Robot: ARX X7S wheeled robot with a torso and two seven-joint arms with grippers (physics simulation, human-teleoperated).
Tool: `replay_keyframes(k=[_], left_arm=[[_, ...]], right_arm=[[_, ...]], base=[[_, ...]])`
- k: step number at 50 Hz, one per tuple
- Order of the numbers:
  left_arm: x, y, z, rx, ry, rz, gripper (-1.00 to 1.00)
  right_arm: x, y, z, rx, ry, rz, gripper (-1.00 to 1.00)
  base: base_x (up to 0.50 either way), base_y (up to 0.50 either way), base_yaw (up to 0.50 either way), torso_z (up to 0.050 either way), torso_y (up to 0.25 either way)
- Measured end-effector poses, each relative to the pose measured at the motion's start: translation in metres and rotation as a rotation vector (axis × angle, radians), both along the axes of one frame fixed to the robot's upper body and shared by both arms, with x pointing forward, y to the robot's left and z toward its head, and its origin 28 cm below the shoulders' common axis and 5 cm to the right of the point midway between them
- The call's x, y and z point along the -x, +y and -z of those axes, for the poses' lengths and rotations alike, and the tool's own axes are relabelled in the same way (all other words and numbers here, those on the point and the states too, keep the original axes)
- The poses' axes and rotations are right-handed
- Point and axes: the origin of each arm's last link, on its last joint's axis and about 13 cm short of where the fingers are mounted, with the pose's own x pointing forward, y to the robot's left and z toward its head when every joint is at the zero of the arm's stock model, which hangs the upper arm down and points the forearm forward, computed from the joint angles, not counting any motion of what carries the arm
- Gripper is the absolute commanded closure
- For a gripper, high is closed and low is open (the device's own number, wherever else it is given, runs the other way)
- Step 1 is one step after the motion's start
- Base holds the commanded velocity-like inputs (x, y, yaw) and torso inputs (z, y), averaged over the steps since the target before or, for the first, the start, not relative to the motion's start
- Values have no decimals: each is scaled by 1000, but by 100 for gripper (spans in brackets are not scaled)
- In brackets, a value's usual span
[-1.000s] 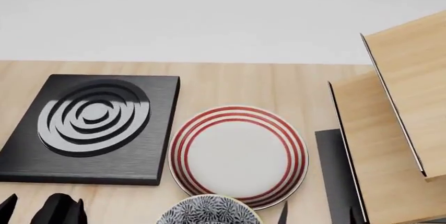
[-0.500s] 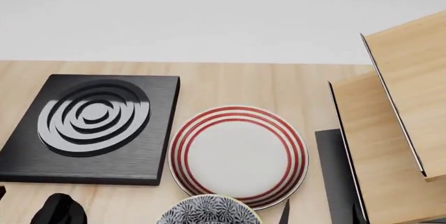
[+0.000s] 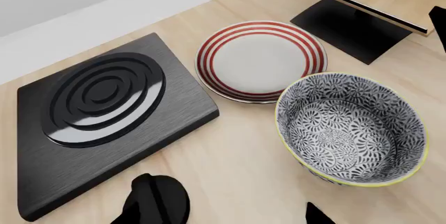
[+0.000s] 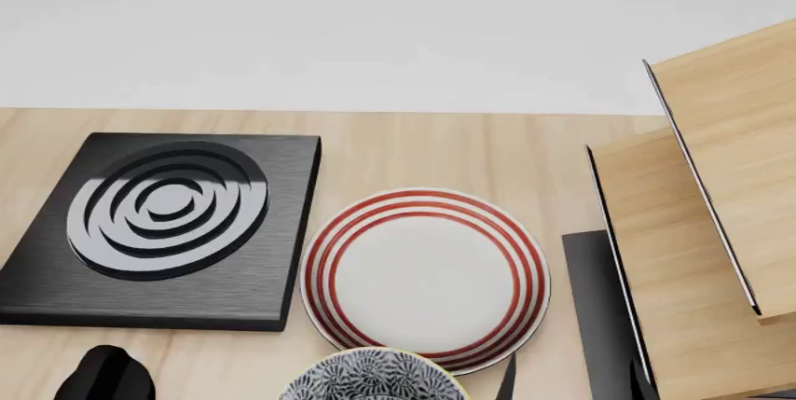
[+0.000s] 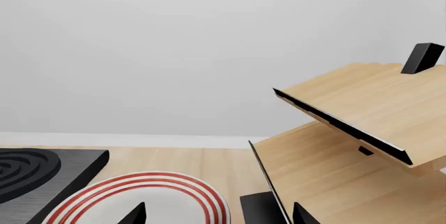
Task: Pick up the cream cheese and put it in the bowl.
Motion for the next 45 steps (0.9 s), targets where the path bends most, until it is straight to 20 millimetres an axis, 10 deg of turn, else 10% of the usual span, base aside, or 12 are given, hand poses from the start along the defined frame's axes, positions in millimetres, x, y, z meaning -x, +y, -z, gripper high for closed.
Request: replay_keyframes(k=[45], left_arm=[[-20,64,-3,-203,163,-128,-100]], right_arm=[[2,11,3,65,-5,-10,-100]], base=[[0,0,0,0,0]])
